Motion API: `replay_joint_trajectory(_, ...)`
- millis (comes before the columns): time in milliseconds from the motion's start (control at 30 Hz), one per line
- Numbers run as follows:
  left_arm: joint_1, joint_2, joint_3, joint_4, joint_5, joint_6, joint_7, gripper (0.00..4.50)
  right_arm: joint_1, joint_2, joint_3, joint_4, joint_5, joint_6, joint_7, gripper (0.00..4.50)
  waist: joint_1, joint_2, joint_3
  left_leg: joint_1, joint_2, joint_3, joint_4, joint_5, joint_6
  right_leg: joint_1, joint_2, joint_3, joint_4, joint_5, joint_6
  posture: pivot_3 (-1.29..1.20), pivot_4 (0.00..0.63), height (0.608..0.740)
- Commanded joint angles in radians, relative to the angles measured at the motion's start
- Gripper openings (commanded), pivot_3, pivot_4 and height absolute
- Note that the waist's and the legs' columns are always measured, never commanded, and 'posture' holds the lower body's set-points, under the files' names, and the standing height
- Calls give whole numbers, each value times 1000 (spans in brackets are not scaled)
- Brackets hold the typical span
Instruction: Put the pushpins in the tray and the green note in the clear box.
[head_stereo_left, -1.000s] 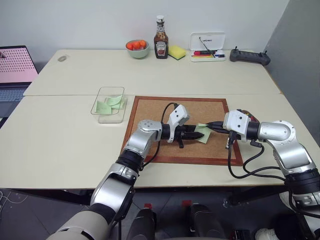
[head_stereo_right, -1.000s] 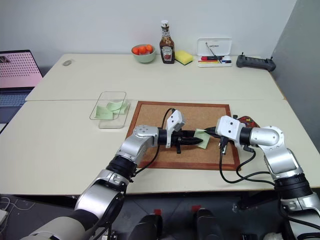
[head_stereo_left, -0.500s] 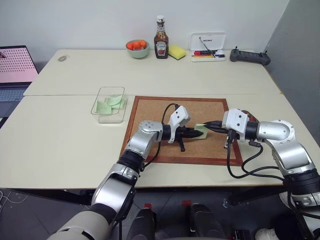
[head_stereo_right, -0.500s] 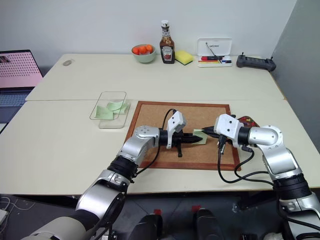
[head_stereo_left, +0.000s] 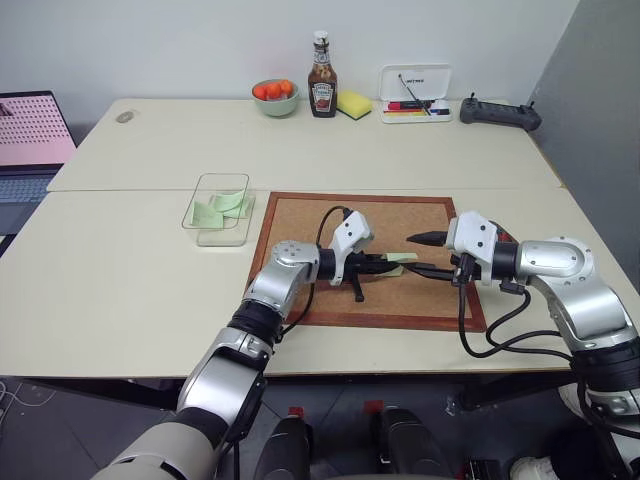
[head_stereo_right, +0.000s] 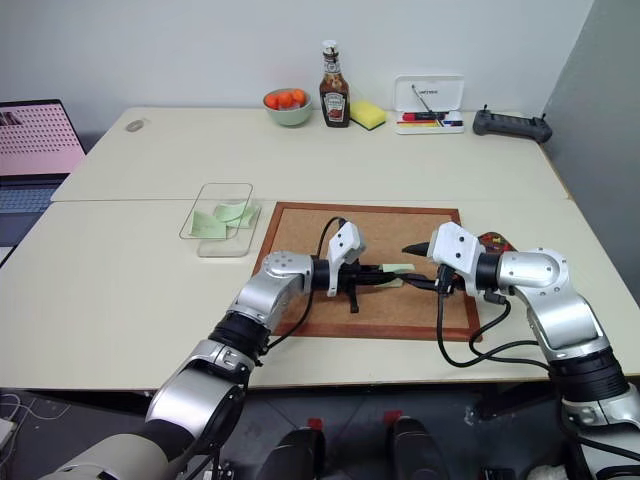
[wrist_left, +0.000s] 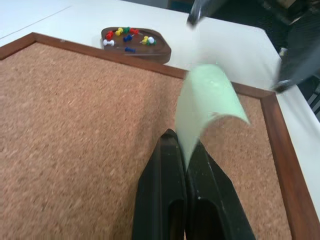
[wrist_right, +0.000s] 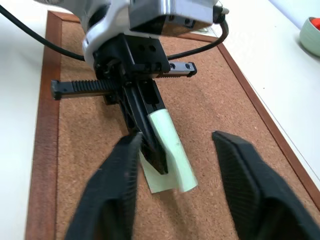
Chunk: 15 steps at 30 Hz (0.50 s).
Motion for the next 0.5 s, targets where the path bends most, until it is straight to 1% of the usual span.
replay_joint_trajectory(33, 13, 18, 37, -49, -21, -7, 11, 0, -28, -21, -49, -68, 45, 61, -2, 3431, 0, 0, 0, 0, 0, 0, 0, 0, 0, 0, 0, 0, 0, 0, 0, 0, 150, 740)
replay_joint_trajectory(200, 45, 98, 91, -158, -29, 23, 49, 0, -35, -12, -65, -109, 75, 130, -30, 4419, -2, 0, 0, 0, 1, 0, 0, 0, 0, 0, 0, 0, 0, 0, 0, 0, 150, 740)
replay_joint_trajectory(367, 73, 229, 201, -333, -34, 116, 161, 0, -35, 9, -58, -129, 86, 158, -53, 4464, -2, 0, 0, 0, 1, 0, 0, 0, 0, -1, 0, 0, 1, 0, 0, 0, 150, 740)
replay_joint_trajectory(433, 68, 305, 258, -377, -15, 146, 224, 0, -37, 21, -43, -122, 80, 153, -60, 4464, -2, 0, 0, 0, 1, -1, 0, 0, 0, -1, 0, 0, 1, 0, 0, 0, 150, 740)
replay_joint_trajectory(500, 56, 391, 298, -379, 16, 157, 274, 0, -47, 38, -31, -104, 72, 140, -61, 4464, -3, 0, 0, 0, 1, -1, 0, 0, 0, -1, 0, 0, 1, 0, 0, 0, 150, 740)
